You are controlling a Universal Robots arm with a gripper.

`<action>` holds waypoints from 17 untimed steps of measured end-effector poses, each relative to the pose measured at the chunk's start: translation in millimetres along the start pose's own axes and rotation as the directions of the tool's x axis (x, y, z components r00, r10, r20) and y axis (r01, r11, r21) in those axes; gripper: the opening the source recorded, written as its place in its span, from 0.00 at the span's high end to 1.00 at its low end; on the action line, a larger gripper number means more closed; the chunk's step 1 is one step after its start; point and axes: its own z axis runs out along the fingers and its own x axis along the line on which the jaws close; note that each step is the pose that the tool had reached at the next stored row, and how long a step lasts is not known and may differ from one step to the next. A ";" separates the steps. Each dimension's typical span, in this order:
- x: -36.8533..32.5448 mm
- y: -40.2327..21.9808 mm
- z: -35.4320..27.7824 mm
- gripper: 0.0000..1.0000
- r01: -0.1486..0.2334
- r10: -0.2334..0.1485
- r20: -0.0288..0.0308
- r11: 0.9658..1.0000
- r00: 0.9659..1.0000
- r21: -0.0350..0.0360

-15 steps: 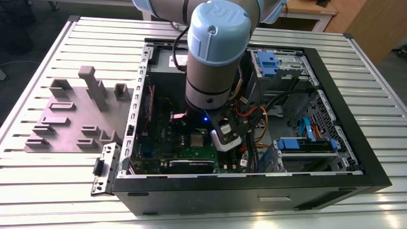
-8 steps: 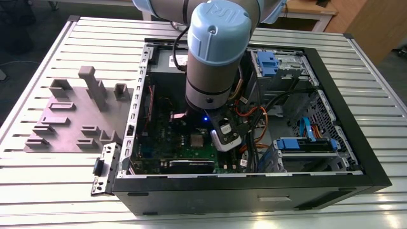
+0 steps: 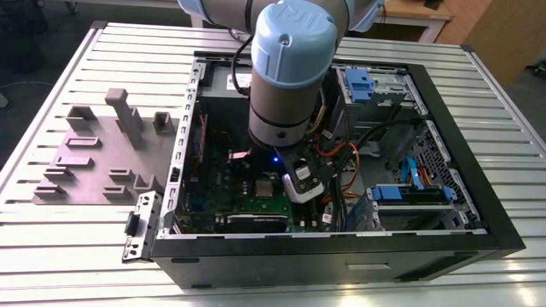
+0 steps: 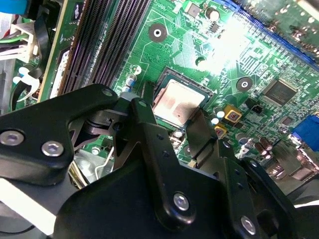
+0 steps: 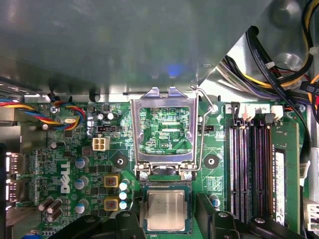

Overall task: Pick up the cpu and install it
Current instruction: 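Place the cpu into insertion slot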

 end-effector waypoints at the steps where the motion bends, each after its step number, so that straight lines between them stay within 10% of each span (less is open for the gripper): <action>1: 0.1 0.0 0.0 0.47 0.000 0.000 0.000 1.000 1.000 0.000; 17: 0.2 0.0 -0.6 0.39 0.000 0.000 0.000 1.000 1.000 -0.001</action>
